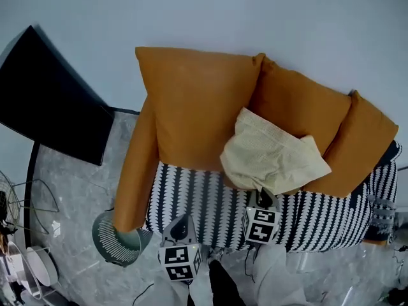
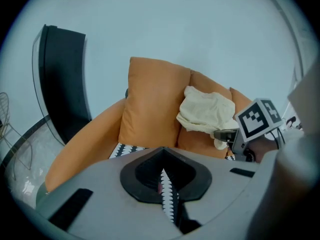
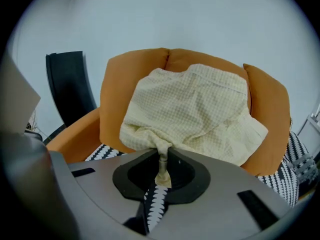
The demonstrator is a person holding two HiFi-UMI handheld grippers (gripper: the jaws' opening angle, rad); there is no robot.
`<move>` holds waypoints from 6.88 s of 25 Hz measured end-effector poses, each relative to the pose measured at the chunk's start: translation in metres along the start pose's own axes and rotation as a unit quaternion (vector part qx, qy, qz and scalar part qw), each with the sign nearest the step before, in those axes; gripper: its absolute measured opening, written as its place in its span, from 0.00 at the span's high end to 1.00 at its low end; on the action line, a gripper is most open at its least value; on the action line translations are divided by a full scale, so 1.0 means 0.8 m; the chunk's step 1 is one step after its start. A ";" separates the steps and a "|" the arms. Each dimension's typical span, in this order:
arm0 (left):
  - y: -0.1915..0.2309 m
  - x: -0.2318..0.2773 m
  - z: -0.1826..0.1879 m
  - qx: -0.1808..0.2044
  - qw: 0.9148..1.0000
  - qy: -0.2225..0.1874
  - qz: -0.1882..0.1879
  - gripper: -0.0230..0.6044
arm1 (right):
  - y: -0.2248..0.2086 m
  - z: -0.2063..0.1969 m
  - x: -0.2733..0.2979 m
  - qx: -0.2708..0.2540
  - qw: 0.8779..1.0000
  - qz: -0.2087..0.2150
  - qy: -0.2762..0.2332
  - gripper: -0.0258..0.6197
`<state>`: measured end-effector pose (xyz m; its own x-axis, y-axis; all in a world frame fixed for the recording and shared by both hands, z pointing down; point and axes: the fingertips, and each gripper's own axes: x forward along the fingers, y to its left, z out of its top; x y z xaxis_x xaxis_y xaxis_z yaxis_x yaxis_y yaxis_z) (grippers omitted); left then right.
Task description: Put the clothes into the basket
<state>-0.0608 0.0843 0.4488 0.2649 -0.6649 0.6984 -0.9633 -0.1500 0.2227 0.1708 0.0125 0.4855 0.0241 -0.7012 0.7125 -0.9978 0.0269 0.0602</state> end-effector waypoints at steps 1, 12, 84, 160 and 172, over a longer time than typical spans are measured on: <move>-0.002 -0.005 0.008 0.002 1.000 -0.005 -0.002 0.96 | -0.001 0.006 -0.008 0.001 1.000 0.000 -0.002 0.88; -0.017 -0.081 0.068 0.008 0.999 -0.040 -0.007 0.96 | -0.005 0.074 -0.098 -0.001 1.000 0.003 -0.024 0.88; 0.548 -0.608 -0.161 -0.315 0.884 -0.137 0.318 0.96 | 0.860 -0.001 -0.452 -0.261 0.853 0.452 0.004 0.88; 0.544 -0.521 -0.206 -0.311 0.906 -0.082 0.276 0.96 | 0.832 -0.086 -0.350 -0.256 0.877 0.400 0.081 0.74; 0.469 -0.562 -0.124 -0.310 0.896 -0.136 0.288 0.96 | 0.760 0.011 -0.417 -0.238 0.871 0.430 0.024 0.88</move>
<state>-0.5372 0.3992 0.2858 -0.3707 -0.6678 0.6455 -0.7053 0.6546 0.2723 -0.4446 0.2568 0.2781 -0.7052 -0.2455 0.6651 -0.5101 0.8273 -0.2354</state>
